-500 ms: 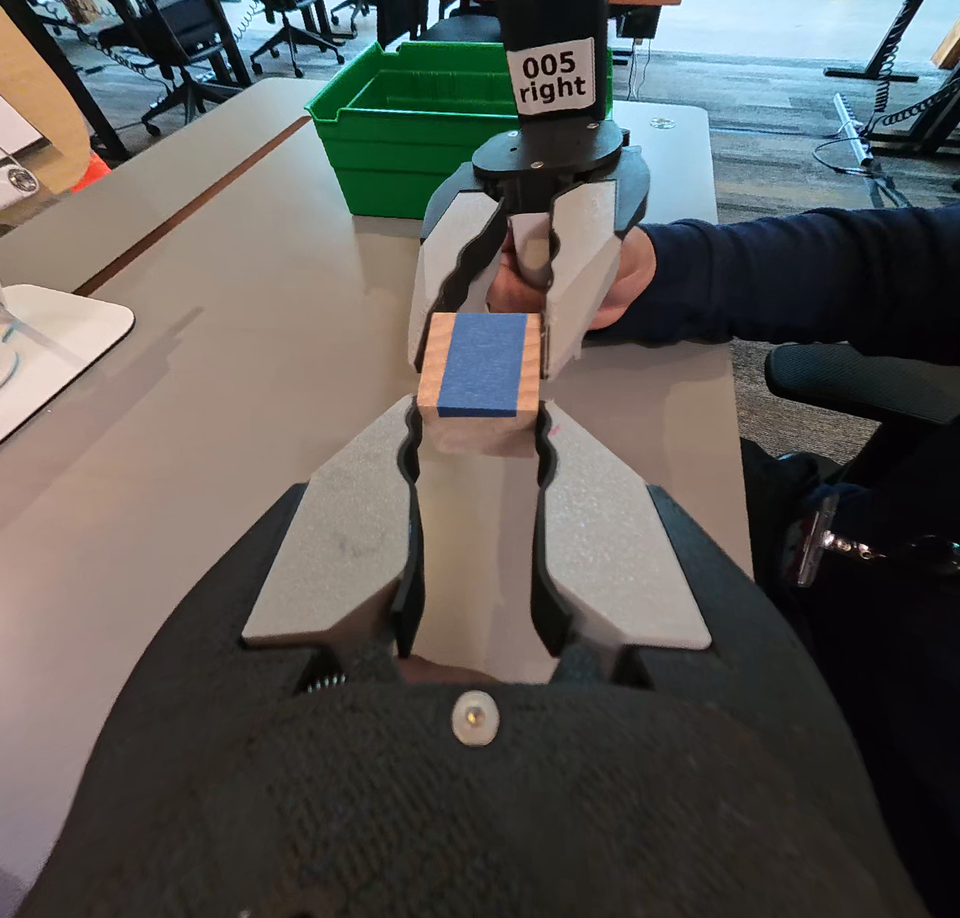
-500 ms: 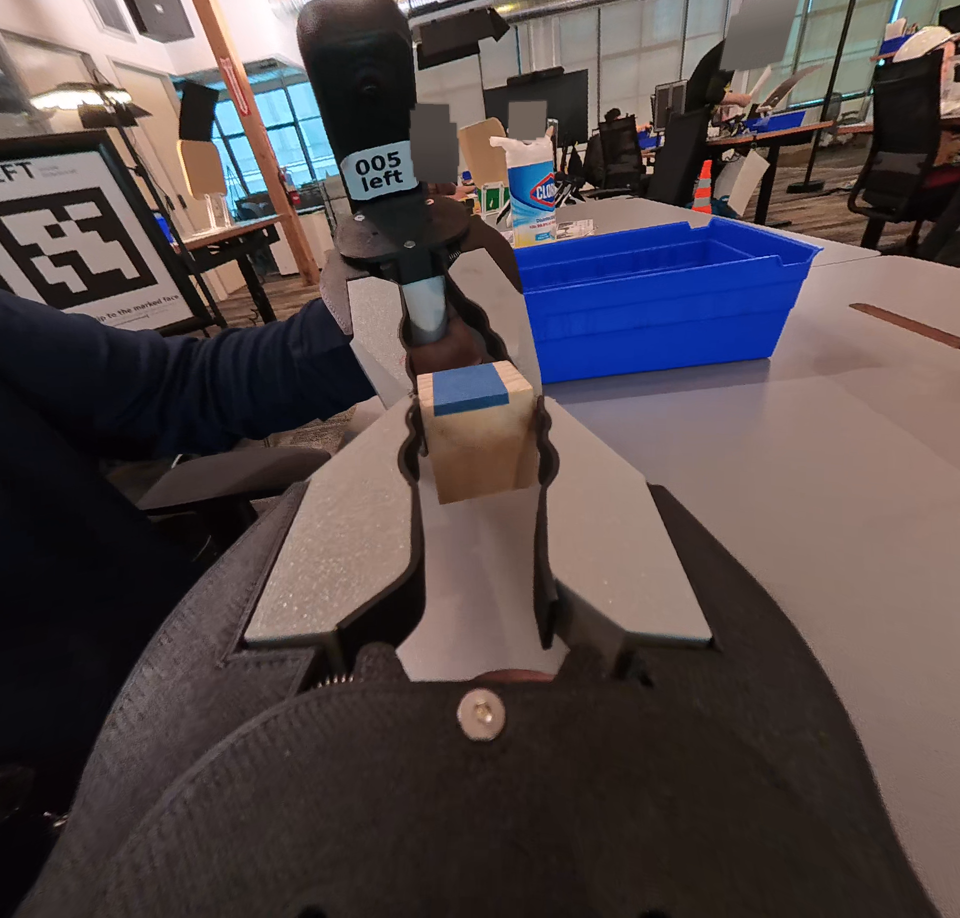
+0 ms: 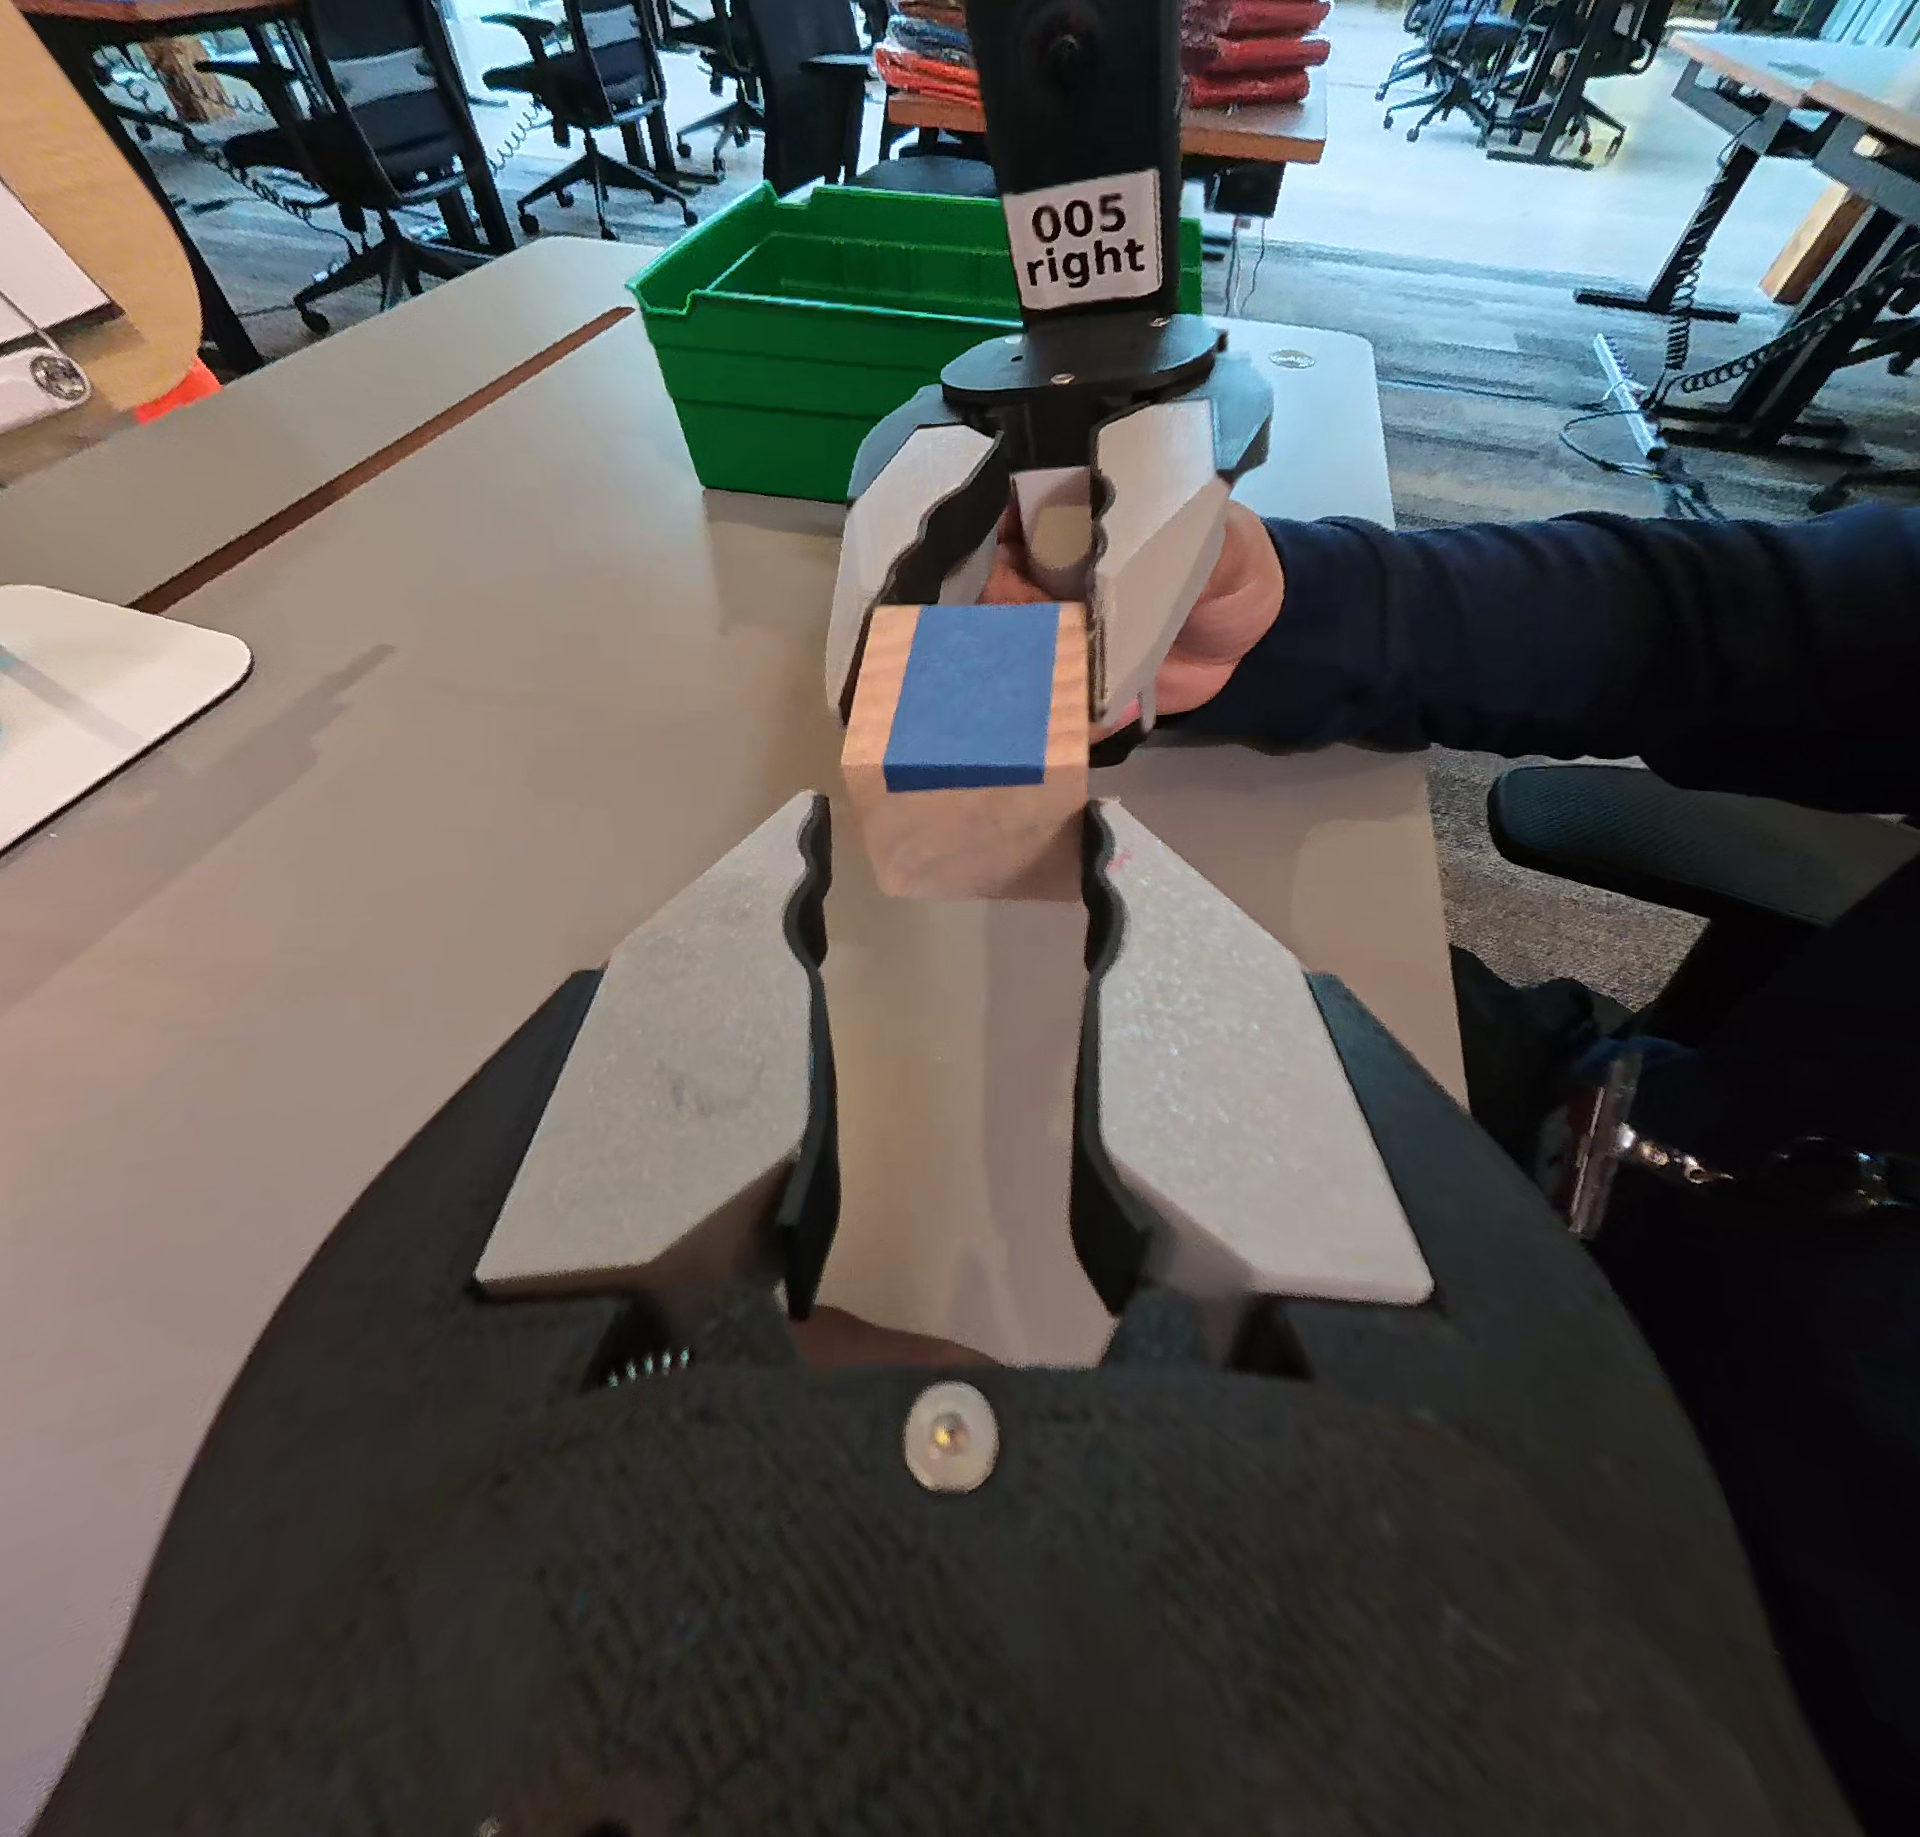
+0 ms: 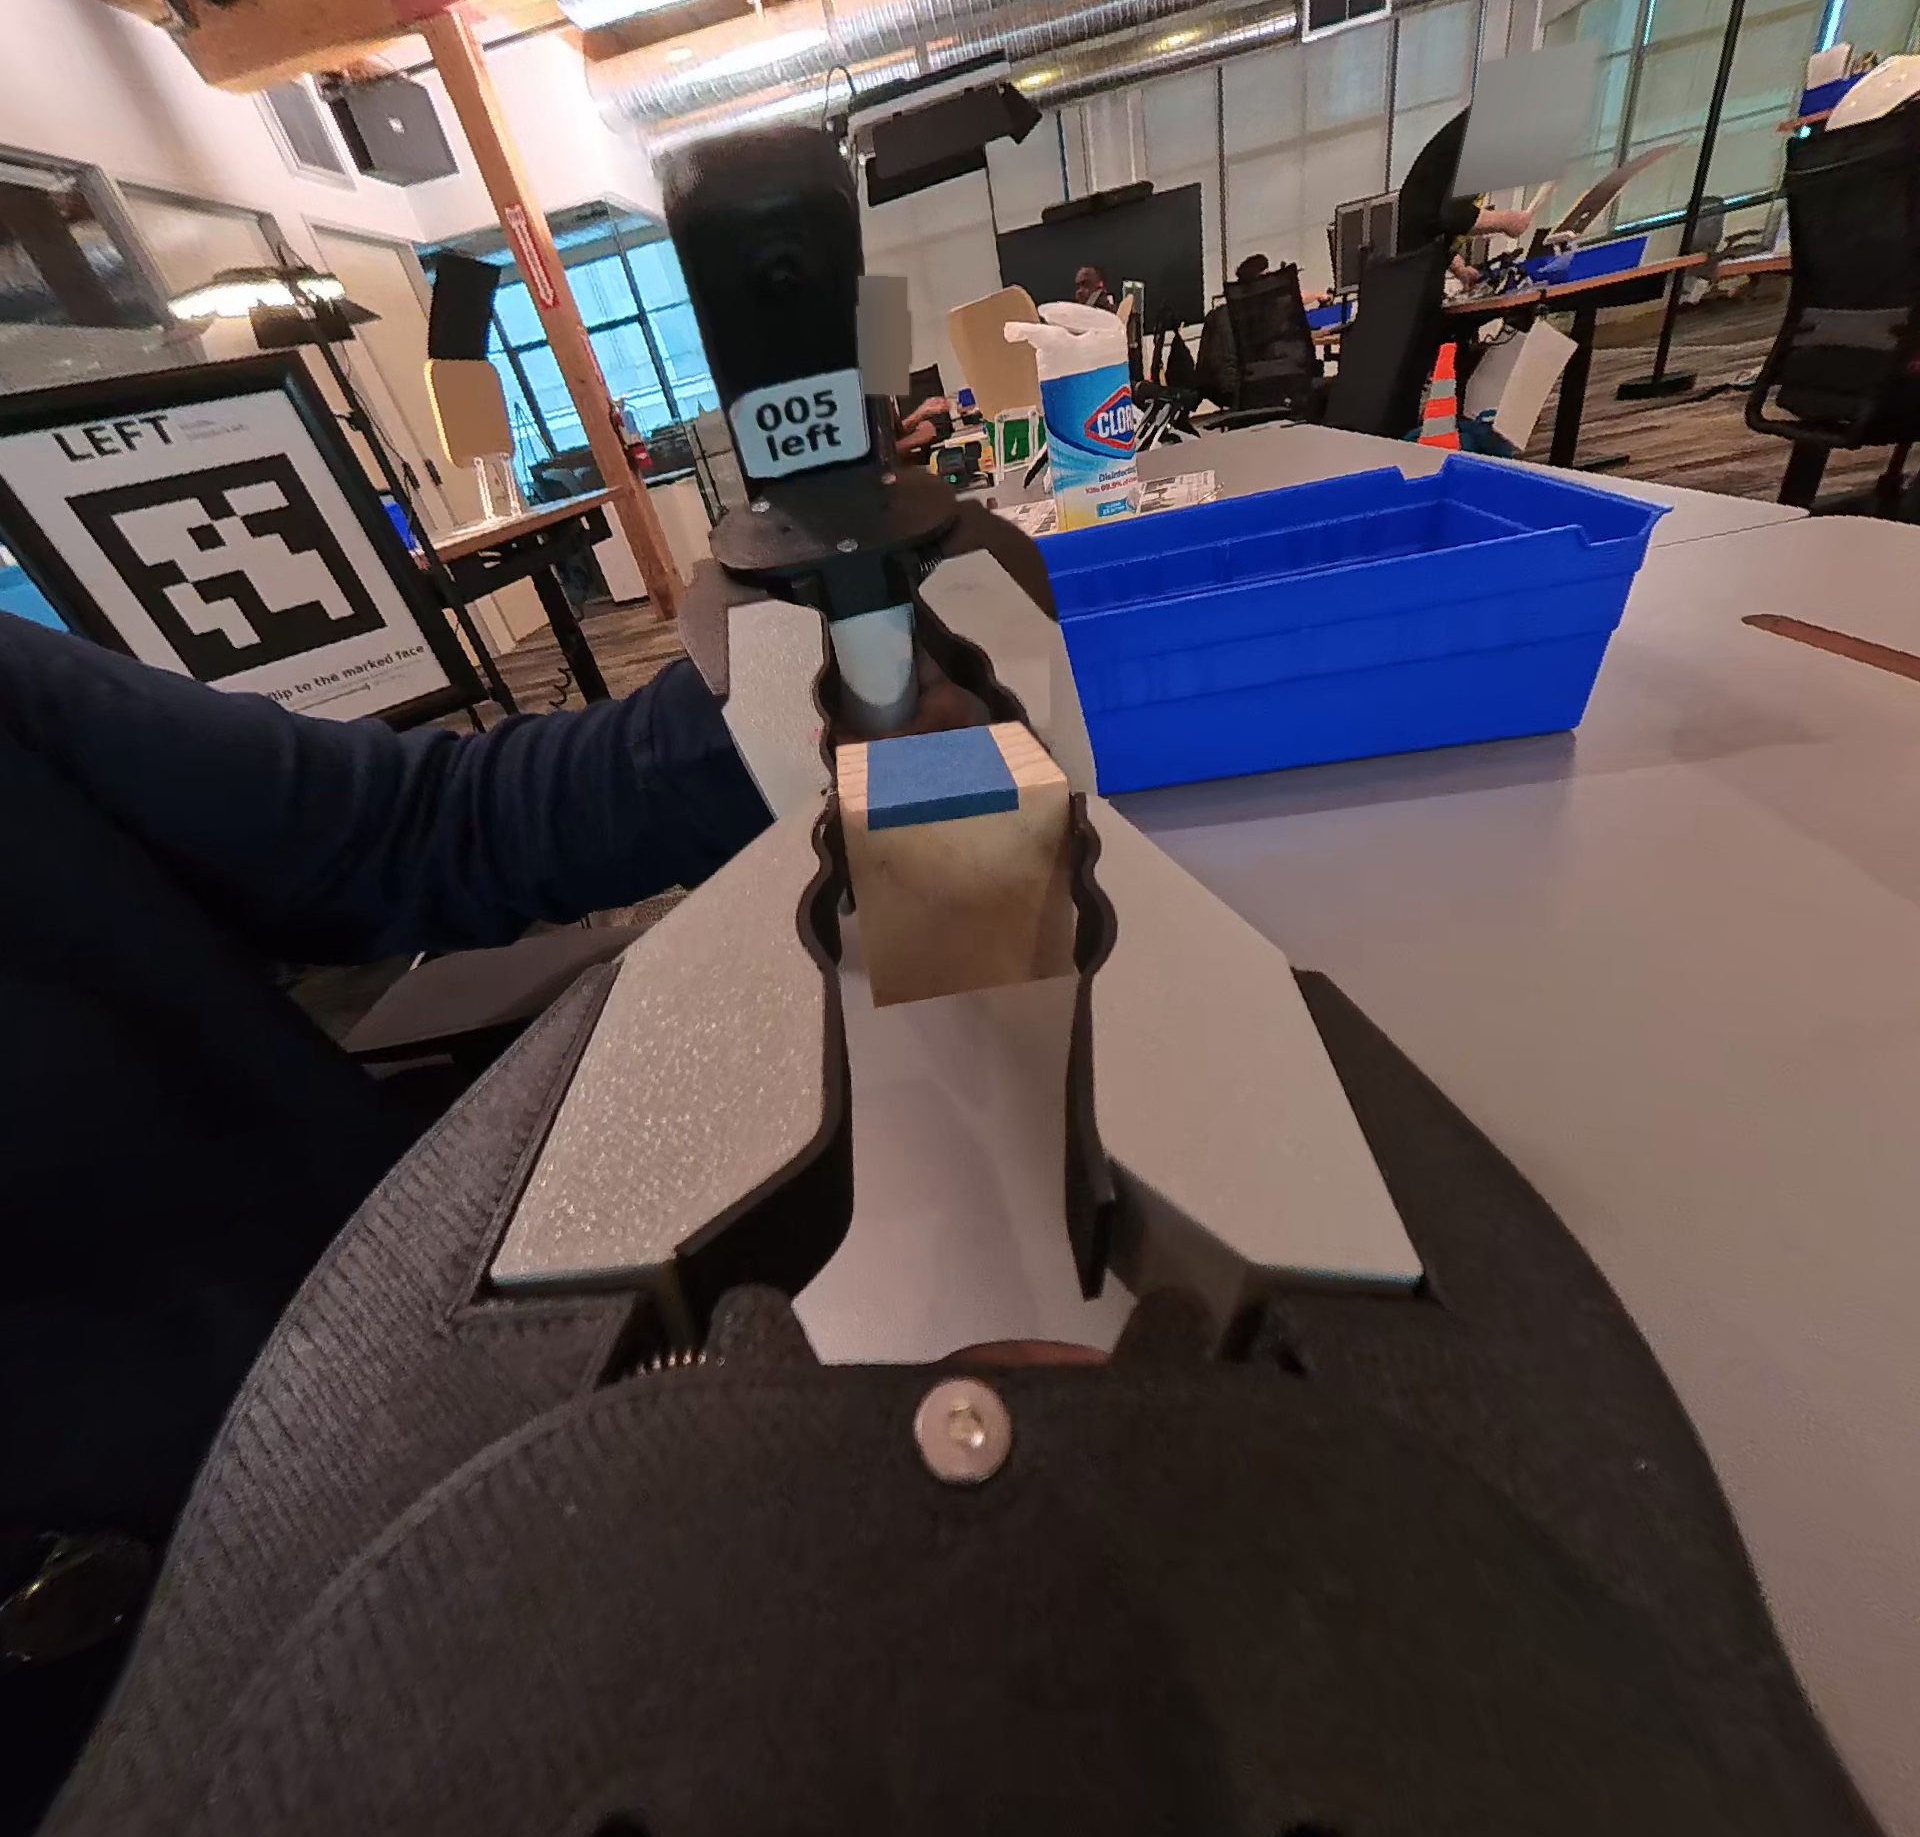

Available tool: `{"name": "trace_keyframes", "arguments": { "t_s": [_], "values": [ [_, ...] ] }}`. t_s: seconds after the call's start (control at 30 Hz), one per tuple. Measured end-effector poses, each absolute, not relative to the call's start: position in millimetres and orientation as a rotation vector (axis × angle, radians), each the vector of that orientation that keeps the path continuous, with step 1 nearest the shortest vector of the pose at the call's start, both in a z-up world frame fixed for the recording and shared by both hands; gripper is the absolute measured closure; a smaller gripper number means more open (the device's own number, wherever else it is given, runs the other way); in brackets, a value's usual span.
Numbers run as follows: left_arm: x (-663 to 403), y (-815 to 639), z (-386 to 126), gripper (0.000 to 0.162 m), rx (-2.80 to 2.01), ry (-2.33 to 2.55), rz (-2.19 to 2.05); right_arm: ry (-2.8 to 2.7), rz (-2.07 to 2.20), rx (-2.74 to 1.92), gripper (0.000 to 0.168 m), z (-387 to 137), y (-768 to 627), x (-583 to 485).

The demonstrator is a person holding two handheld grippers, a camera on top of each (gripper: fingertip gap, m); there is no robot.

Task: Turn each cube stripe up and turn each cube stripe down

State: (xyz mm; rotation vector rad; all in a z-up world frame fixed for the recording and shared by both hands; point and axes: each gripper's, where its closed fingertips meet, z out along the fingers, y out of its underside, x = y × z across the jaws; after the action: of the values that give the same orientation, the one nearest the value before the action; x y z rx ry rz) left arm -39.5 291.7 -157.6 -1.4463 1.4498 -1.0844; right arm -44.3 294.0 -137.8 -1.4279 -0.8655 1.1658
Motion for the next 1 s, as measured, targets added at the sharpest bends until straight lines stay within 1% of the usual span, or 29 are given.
{"name": "trace_keyframes", "arguments": {
  "t_s": [0.07, 0.2, 0.27, 0.57, 0.7, 0.8, 1.0],
  "values": [
    [-39, 292, -162, 0.113, -1.457, 1.454, -1.084, -0.857, 1.18, -1.422, 0.128, -136, 294, -44],
    [-35, 284, -164, 0.113, -1.438, 1.467, -1.116, -0.844, 1.209, -1.407, 0.128, -133, 293, -43],
    [-32, 284, -163, 0.118, -1.424, 1.46, -1.115, -0.846, 1.22, -1.401, 0.128, -132, 292, -44],
    [-37, 279, -165, 0.119, -1.428, 1.555, -1.088, -0.913, 1.228, -1.419, 0.127, -137, 285, -47],
    [-40, 273, -169, 0.119, -1.451, 1.613, -1.089, -0.958, 1.225, -1.437, 0.122, -143, 281, -54],
    [-39, 273, -174, 0.119, -1.471, 1.624, -1.066, -0.982, 1.209, -1.448, 0.125, -148, 280, -57],
    [-35, 278, -176, 0.119, -1.476, 1.579, -1.077, -0.973, 1.143, -1.459, 0.126, -148, 286, -53]
  ]
}}
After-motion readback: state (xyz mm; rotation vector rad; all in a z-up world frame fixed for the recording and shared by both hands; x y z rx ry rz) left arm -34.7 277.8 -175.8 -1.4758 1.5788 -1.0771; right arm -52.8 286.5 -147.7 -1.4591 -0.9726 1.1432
